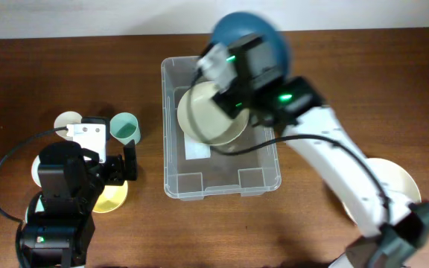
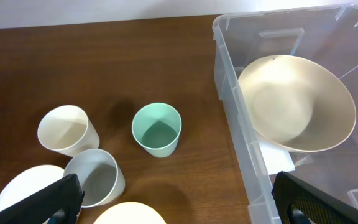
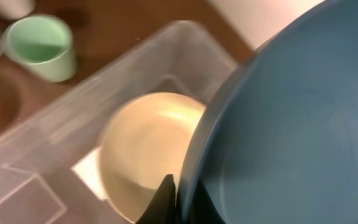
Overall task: Pack container
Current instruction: 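Carry the blue bowl into the container and release it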
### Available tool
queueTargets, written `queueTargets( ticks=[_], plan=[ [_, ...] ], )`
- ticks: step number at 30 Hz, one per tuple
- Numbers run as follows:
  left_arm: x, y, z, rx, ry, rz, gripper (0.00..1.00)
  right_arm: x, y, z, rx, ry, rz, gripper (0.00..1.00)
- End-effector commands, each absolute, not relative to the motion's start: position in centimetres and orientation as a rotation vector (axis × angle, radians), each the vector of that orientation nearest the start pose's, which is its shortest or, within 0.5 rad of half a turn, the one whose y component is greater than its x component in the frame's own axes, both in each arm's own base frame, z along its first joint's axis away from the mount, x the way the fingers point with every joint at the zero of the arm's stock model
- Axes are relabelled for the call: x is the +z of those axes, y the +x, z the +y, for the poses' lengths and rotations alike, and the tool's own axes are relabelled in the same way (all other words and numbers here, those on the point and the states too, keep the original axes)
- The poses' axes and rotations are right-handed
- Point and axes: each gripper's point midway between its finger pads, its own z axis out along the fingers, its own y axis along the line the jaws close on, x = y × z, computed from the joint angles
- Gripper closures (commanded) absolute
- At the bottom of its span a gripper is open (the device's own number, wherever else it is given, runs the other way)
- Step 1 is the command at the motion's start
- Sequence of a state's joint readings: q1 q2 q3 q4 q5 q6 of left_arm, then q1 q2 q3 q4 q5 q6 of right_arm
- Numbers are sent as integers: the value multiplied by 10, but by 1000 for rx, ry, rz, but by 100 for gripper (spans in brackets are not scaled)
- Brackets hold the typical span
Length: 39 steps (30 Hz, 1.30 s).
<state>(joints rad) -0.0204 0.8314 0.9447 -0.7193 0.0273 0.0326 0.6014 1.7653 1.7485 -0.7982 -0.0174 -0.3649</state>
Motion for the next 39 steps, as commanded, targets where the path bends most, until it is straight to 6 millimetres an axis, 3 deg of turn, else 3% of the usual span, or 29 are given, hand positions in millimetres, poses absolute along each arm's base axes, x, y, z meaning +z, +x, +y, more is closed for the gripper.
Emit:
queueTargets(
  ticks=[1,4,8,13,17,21,22,24,28,31,34,36,37,39],
  plan=[
    [263,281,-12,-38,66,2160,1,214,399,299,127,-1223,2129,96],
    [263,281,-12,-38,66,2160,1,167,400,313,113,-1323,2173,96],
    [263,281,-12,-38,66,2160,1,132,404,316,106,-1355,2229,93],
    [262,281,-12,-38,65,2163,1,118,405,315,101,-1367,2256,83],
    [263,281,-9,-22,56,2164,1,128,406,316,104,-1352,2232,77],
    [282,276,23,140,-63,2171,1,154,405,315,110,-1326,2187,66],
    [291,275,31,175,-95,2168,1,164,405,315,112,-1316,2170,62],
    [310,273,44,216,-145,2160,1,186,404,314,118,-1292,2130,42],
    [336,273,63,216,-294,2129,1,244,397,306,129,-1195,2047,38],
    [335,274,74,214,-375,2129,1,288,405,272,60,-933,2067,38],
    [322,274,76,199,-415,2179,0,318,415,207,-69,-528,2141,34],
    [312,274,76,195,-418,2222,1,324,413,158,-139,-263,2199,30],
    [307,275,76,196,-420,2245,1,322,410,136,-158,-146,2233,24],
    [299,276,74,181,-424,2278,1,310,402,96,-178,61,2317,23]
  ],
)
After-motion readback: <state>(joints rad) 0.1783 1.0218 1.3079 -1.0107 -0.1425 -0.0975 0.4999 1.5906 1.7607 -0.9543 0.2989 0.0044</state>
